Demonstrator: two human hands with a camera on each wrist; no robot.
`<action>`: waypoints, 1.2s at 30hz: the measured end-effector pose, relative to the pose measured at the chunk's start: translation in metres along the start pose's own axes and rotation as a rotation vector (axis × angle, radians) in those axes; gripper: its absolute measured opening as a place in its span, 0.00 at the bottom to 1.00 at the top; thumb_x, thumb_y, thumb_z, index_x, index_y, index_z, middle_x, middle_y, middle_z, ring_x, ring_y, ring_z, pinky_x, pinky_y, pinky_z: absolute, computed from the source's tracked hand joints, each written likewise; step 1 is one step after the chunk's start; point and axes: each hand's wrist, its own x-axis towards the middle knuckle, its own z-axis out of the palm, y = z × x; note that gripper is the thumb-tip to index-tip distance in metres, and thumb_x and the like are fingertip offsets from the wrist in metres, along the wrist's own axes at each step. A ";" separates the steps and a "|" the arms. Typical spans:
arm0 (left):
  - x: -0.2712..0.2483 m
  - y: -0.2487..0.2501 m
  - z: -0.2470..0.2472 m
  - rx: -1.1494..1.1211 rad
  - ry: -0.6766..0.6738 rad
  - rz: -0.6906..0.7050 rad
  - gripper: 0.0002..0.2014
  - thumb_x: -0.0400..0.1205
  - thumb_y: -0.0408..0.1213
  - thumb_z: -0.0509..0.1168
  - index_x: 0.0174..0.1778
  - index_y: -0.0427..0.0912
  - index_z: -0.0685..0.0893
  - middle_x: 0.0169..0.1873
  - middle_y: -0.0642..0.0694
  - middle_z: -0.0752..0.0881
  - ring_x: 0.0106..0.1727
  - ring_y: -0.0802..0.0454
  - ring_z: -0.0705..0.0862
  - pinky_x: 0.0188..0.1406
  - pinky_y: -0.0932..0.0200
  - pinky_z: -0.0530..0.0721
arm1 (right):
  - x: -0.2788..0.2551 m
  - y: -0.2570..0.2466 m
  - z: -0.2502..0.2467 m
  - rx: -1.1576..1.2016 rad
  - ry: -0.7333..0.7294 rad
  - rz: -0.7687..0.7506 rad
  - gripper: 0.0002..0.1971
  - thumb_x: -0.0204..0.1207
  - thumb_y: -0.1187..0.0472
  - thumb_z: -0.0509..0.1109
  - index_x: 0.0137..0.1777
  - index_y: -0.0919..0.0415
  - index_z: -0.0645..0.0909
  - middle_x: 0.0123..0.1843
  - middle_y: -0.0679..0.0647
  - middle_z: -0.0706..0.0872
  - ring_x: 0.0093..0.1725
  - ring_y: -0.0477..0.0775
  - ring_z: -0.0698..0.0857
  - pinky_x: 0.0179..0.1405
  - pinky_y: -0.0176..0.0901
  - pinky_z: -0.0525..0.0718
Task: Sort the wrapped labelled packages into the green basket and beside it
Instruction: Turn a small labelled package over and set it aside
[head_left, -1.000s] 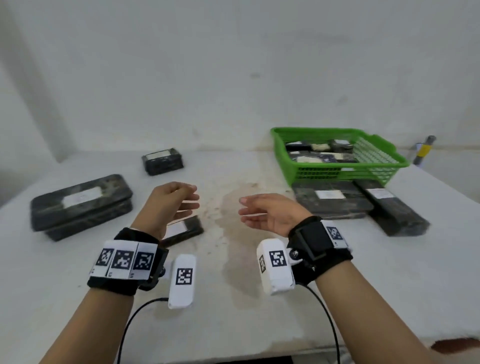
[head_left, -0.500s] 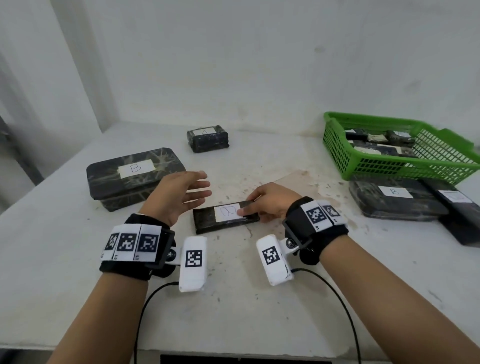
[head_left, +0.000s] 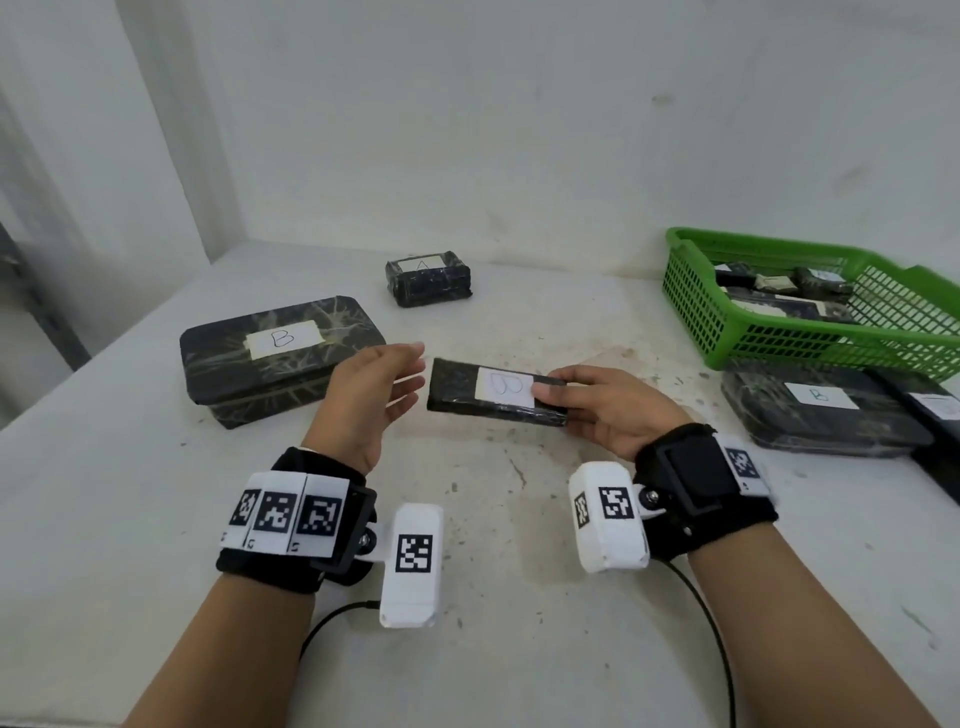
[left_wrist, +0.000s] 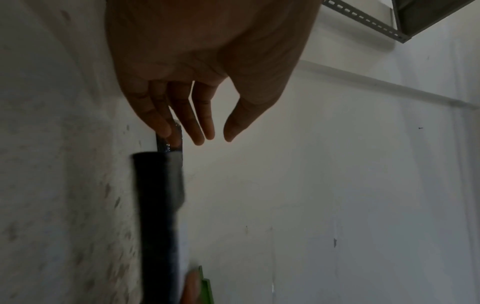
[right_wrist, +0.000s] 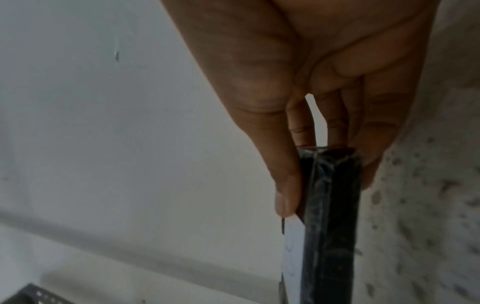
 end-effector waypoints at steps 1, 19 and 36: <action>-0.001 -0.001 0.001 -0.011 -0.025 -0.014 0.04 0.83 0.38 0.68 0.48 0.41 0.83 0.46 0.45 0.86 0.50 0.50 0.85 0.50 0.58 0.82 | -0.002 0.001 0.000 0.048 0.005 -0.022 0.08 0.71 0.68 0.78 0.46 0.60 0.83 0.36 0.52 0.91 0.32 0.44 0.88 0.31 0.31 0.85; -0.007 -0.009 0.009 -0.149 -0.249 0.077 0.10 0.85 0.34 0.62 0.55 0.35 0.87 0.44 0.40 0.92 0.45 0.48 0.91 0.41 0.55 0.92 | -0.014 0.011 0.027 0.310 0.005 -0.291 0.12 0.86 0.60 0.62 0.55 0.62 0.86 0.47 0.54 0.93 0.44 0.49 0.91 0.37 0.37 0.89; -0.010 -0.013 0.013 -0.076 -0.259 0.168 0.09 0.81 0.33 0.65 0.52 0.34 0.88 0.44 0.38 0.93 0.44 0.47 0.92 0.39 0.58 0.91 | -0.019 0.008 0.031 0.469 -0.087 -0.330 0.08 0.85 0.64 0.62 0.52 0.66 0.81 0.53 0.61 0.87 0.50 0.54 0.92 0.36 0.40 0.90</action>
